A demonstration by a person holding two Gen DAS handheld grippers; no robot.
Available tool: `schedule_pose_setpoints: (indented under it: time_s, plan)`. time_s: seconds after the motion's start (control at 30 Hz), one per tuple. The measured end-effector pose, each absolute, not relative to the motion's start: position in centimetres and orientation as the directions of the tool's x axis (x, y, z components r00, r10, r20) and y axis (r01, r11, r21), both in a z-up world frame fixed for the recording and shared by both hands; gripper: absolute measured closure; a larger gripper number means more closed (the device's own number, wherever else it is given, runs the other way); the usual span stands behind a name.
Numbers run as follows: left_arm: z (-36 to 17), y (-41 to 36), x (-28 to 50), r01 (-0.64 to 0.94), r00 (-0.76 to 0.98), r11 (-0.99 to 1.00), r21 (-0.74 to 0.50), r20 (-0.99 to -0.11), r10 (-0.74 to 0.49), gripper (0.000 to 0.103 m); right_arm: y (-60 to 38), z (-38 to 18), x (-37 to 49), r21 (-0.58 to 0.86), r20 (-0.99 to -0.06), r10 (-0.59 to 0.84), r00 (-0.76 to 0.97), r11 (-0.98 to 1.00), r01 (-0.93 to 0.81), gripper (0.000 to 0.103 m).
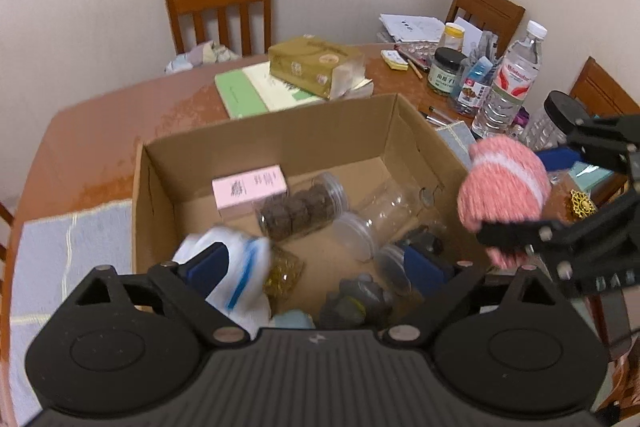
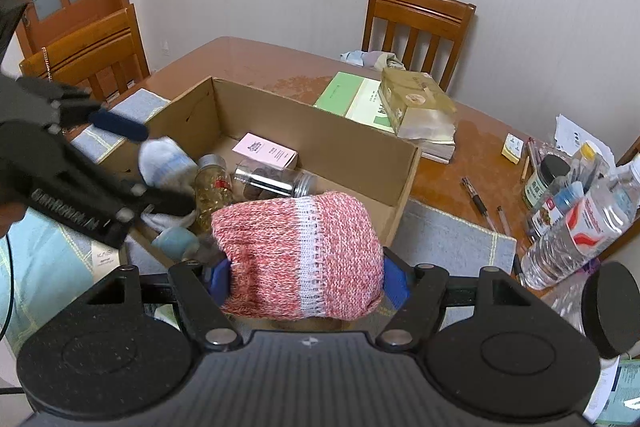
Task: Organize objects
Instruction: 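Lift both socks over the cardboard box and lower them in, then open both grippers and withdraw them from the box toward the towel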
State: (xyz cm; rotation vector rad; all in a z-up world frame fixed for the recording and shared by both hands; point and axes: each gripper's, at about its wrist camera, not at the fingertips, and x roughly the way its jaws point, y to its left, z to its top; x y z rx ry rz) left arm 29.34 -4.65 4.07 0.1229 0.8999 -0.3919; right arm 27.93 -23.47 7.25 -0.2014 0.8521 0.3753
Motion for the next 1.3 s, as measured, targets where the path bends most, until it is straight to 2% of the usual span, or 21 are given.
schedule_pose_setpoints:
  time_s: [0.57,0.63,0.7,0.77,1.13,1.3]
  plan:
    - [2.9,-1.8,28.3,0.278,0.582,0.959,-0.054,-0.785,-0.212,0.008,-22.1,6.5,35.6,-0.074,-0.764,0.222,0.606,0.903,-0.424,0.027]
    - [2.8,-1.7,28.2,0.276,0.585,0.960,-0.054,-0.783,-0.212,0.007,-22.1,6.2,36.6,-0.081,-0.764,0.212,0.609,0.905,-0.417,0.022]
    - [2.6,-1.7,28.3,0.271,0.590,0.962,-0.040,-0.782,-0.199,0.007,-22.0,6.0,37.3,-0.091,-0.760,0.197,0.619,0.911,-0.402,0.008]
    - [2.5,-1.6,28.3,0.271,0.594,0.962,-0.022,-0.783,-0.185,0.007,-22.0,6.0,37.6,-0.093,-0.747,0.197,0.634,0.915,-0.394,0.001]
    - [3.1,-0.9,27.4,0.243,0.595,0.970,-0.008,-0.789,-0.155,0.007,-22.0,7.1,35.4,-0.092,-0.746,0.203,0.634,0.912,-0.400,0.000]
    - [2.4,-0.7,25.1,0.245,0.632,0.969,0.019,-0.761,-0.145,0.003,-22.5,7.0,32.3,-0.077,-0.725,0.209,0.656,0.923,-0.378,0.000]
